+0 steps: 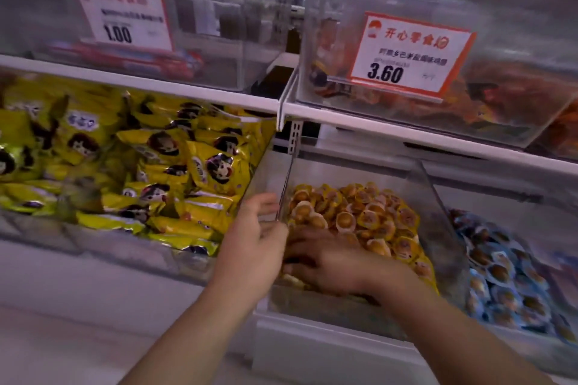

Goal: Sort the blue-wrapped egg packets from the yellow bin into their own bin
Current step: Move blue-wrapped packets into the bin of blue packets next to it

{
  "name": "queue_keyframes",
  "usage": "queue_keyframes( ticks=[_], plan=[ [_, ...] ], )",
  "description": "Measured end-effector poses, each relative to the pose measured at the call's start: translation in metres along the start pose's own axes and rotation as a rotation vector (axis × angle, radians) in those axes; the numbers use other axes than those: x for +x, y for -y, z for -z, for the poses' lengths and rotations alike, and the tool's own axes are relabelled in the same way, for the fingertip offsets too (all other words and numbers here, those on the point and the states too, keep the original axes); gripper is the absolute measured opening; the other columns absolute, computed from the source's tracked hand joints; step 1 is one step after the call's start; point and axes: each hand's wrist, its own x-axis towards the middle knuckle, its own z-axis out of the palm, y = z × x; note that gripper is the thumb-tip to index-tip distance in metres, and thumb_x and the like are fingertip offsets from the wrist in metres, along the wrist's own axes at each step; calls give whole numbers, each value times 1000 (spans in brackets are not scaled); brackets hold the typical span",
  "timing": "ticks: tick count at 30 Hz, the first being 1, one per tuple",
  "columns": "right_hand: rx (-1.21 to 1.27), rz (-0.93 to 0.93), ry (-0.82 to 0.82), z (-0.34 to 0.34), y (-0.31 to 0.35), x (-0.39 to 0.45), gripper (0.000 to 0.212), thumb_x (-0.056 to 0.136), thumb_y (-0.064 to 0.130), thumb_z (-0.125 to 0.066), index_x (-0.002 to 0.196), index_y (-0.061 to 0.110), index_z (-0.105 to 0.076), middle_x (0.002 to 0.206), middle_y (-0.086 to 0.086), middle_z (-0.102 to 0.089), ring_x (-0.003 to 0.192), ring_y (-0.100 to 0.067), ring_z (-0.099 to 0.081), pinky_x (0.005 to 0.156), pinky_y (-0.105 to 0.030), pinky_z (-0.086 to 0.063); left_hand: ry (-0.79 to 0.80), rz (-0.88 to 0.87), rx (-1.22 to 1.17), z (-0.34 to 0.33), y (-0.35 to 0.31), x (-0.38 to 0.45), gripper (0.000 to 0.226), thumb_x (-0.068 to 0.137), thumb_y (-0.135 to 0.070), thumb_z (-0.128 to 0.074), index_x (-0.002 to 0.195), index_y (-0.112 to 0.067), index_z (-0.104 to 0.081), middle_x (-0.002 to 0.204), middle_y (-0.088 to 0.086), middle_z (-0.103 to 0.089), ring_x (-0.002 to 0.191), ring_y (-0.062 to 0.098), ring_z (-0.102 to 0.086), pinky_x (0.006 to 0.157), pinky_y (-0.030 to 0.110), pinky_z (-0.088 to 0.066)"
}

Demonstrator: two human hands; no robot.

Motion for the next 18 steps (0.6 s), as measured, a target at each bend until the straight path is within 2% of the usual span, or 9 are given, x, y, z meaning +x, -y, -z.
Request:
queue_keyframes(
  ticks=[1, 3, 6, 8, 10, 13, 14, 16, 18],
  plan=[
    [-50, -32, 21, 1, -8, 3, 41, 97, 53, -49, 128, 31, -64, 146, 6, -47, 138, -17, -36, 115, -43, -29, 26, -4, 41, 2, 2, 0, 41, 89, -12, -60, 121, -37, -55, 116, -21, -61, 94, -10, -60, 81, 16, -48],
    [-120, -130, 18, 9, -25, 6, 42, 89, 61, -51, 125, 40, -58, 147, 13, -40, 140, -16, -31, 115, -46, -26, 66, -9, 82, 5, 3, 0, 42, 90, -18, -59, 124, -40, -52, 118, -25, -58, 94, -11, -59, 83, 21, -48],
    [-139, -231, -18, 26, -44, 13, 45, 82, 61, -61, 120, 38, -54, 136, 7, -46, 132, -21, -39, 110, -47, -34, 102, -22, 92, 10, 1, 0, 42, 90, -22, -60, 126, -43, -51, 120, -28, -55, 92, -18, -55, 81, 22, -49],
    [-187, -266, -59, 33, -49, 19, 42, 84, 56, -63, 120, 36, -57, 135, 3, -50, 131, -23, -42, 110, -46, -34, 108, -32, 106, 14, 1, 0, 42, 91, -25, -61, 127, -42, -51, 119, -29, -54, 93, -20, -53, 85, 25, -52],
    [-268, -308, -101, 36, -48, 24, 38, 85, 52, -63, 119, 34, -60, 132, 1, -55, 129, -25, -43, 109, -45, -33, 117, -42, 117, 16, 1, -1, 40, 92, -27, -62, 128, -42, -50, 113, -33, -52, 95, -24, -49, 83, 22, -51],
    [-439, -370, -62, 34, -40, 29, 41, 89, 47, -59, 126, 31, -61, 137, -3, -51, 134, -31, -38, 113, -50, -28, 124, -63, 133, 19, 1, -2, 38, 93, -30, -62, 127, -42, -50, 107, -34, -51, 96, -26, -47, 78, 14, -46],
    [-487, -342, -78, 33, -36, 30, 40, 89, 42, -58, 126, 29, -62, 136, -4, -52, 133, -31, -38, 114, -50, -27, 126, -66, 137, 19, 1, -2, 38, 93, -30, -62, 127, -42, -50, 107, -34, -52, 96, -25, -48, 78, 14, -47],
    [-475, -214, -191, 28, -27, 30, 34, 84, 31, -58, 116, 27, -69, 121, -1, -58, 125, -28, -45, 109, -47, -32, 125, -65, 142, 19, 0, -2, 37, 93, -30, -62, 127, -42, -51, 106, -34, -53, 95, -22, -51, 81, 18, -50],
    [-285, -106, -263, 21, -13, 30, 19, 81, 24, -61, 96, 25, -72, 99, 4, -59, 108, -24, -56, 90, -37, -43, 121, -64, 147, 19, -1, -2, 37, 93, -30, -62, 126, -43, -51, 106, -34, -53, 93, -20, -53, 84, 22, -52]
  ],
)
